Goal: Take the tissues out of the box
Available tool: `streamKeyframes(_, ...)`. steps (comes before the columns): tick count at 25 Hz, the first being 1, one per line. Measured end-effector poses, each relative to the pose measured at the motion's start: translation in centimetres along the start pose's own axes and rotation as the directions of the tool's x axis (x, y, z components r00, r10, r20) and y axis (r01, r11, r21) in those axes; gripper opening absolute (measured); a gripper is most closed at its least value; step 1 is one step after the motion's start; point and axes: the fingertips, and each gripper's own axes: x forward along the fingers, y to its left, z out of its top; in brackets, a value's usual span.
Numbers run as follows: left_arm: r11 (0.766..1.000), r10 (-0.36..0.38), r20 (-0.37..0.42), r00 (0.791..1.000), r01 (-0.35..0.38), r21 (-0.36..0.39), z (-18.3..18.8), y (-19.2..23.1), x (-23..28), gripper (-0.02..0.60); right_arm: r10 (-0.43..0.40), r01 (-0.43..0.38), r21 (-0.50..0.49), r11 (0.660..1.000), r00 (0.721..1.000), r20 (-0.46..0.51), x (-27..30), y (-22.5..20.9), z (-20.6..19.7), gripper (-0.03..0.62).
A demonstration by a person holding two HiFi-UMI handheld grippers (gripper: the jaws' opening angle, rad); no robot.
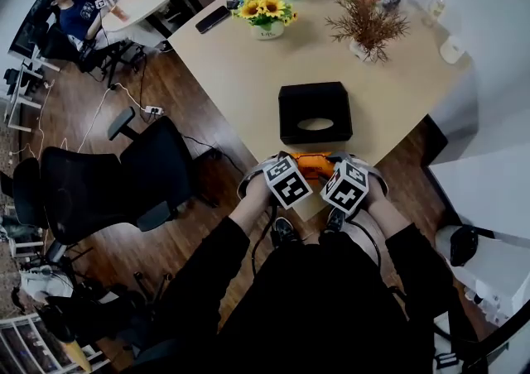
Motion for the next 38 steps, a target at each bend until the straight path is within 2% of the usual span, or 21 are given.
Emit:
streamKeyframes(3, 0.999, -0.015, 0.030, 0.999, 0.016, -0.035, -0.1, 0.4, 0.5, 0.153, 0.018, -0.019, 0.012, 1.000, 0.999, 0.032, 0.4, -0.3, 0.0, 0.196)
streamKeyframes(7, 0.995, -0.045, 0.156, 0.987, 0.059, -0.083, -0.4, 1.0, 0.4, 0.164, 0.047, -0.052, 0.038, 0.998, 0.993, 0.104, 0.5, -0.8, 0.1, 0.207)
streamKeyframes(10, 0.977, -0.056, 0.275, 0.960, 0.109, -0.183, -0.9, 1.4, 0.0, 0.178, 0.046, -0.055, 0.049, 0.997, 0.986, 0.161, 0.5, -0.7, 0.1, 0.219)
streamKeyframes(13, 0.943, -0.052, 0.387, 0.921, 0.173, -0.285, -0.9, 1.8, -0.5, 0.197, 0.044, -0.056, 0.054, 0.997, 0.979, 0.198, 0.5, -0.5, 0.1, 0.230)
streamKeyframes(15, 0.910, -0.032, 0.453, 0.891, 0.213, -0.355, -0.8, 2.2, -1.1, 0.215, 0.049, -0.070, 0.088, 0.994, 0.973, 0.227, 0.1, -0.4, 0.0, 0.247)
streamKeyframes(17, 0.889, 0.013, 0.483, 0.876, 0.211, -0.407, -1.3, 2.9, -1.7, 0.216, 0.032, -0.068, 0.135, 0.988, 0.967, 0.253, -0.9, -0.8, -0.3, 0.252)
streamKeyframes(20, 0.880, 0.092, 0.497, 0.863, 0.163, -0.446, -2.3, 3.7, -3.1, 0.216, -0.020, -0.040, 0.197, 0.980, 0.956, 0.292, -2.8, -1.6, -0.5, 0.252)
streamKeyframes(22, 0.875, 0.139, 0.522, 0.841, 0.143, -0.463, -2.4, 3.9, -4.6, 0.216, -0.069, -0.003, 0.226, 0.974, 0.948, 0.310, -4.2, -2.2, -0.6, 0.246)
streamKeyframes(25, 0.875, 0.199, 0.581, 0.789, 0.125, -0.468, -1.8, 3.3, -7.6, 0.215, -0.160, 0.063, 0.270, 0.961, 0.921, 0.355, -6.9, -2.8, 0.0, 0.218)
streamKeyframes(27, 0.880, 0.228, 0.623, 0.749, 0.115, -0.460, -1.2, 2.6, -10.1, 0.215, -0.219, 0.093, 0.308, 0.947, 0.887, 0.406, -9.2, -3.0, 1.1, 0.205)
streamKeyframes(29, 0.883, 0.252, 0.662, 0.706, 0.112, -0.455, -0.7, 2.1, -12.5, 0.215, -0.273, 0.099, 0.361, 0.927, 0.840, 0.470, -11.8, -2.9, 2.6, 0.188)
streamKeyframes(34, 0.880, 0.297, 0.751, 0.590, 0.135, -0.455, 0.5, 1.2, -18.5, 0.213, -0.376, 0.007, 0.519, 0.855, 0.697, 0.610, -17.1, -1.8, 6.0, 0.136)
streamKeyframes(36, 0.879, 0.317, 0.776, 0.545, 0.138, -0.456, 0.7, 0.9, -20.8, 0.213, -0.408, 0.001, 0.542, 0.841, 0.659, 0.632, -18.6, -1.5, 6.7, 0.122)
streamKeyframes(38, 0.883, 0.329, 0.794, 0.511, 0.132, -0.451, 0.6, 0.6, -22.6, 0.212, -0.421, 0.018, 0.535, 0.844, 0.642, 0.641, -19.7, -0.9, 7.4, 0.112)
